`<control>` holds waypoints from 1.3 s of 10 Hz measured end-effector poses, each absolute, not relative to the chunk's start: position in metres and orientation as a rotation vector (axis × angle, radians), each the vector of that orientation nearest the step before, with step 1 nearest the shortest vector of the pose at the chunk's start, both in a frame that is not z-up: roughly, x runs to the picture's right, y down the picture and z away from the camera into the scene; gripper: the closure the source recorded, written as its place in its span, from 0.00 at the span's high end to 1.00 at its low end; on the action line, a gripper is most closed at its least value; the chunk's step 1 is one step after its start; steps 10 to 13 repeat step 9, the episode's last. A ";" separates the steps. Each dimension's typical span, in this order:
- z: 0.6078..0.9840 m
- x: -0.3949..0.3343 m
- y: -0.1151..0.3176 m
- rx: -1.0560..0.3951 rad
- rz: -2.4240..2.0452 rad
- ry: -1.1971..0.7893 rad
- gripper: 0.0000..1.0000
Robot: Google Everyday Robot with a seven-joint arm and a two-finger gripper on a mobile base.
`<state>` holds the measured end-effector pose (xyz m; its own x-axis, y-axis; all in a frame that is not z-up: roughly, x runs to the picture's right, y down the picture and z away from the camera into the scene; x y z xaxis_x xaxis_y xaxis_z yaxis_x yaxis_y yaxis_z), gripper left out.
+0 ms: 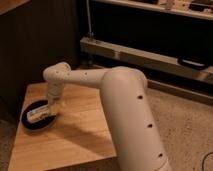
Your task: Place the bottle in the ceramic bowl
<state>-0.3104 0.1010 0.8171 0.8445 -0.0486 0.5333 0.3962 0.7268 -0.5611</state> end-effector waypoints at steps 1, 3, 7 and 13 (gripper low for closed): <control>0.820 -0.308 0.103 -0.728 -0.256 -0.508 0.63; 0.821 -0.305 0.105 -0.738 -0.233 -0.490 0.79; 0.821 -0.304 0.104 -0.737 -0.227 -0.487 0.80; 0.821 -0.303 0.104 -0.737 -0.226 -0.487 0.80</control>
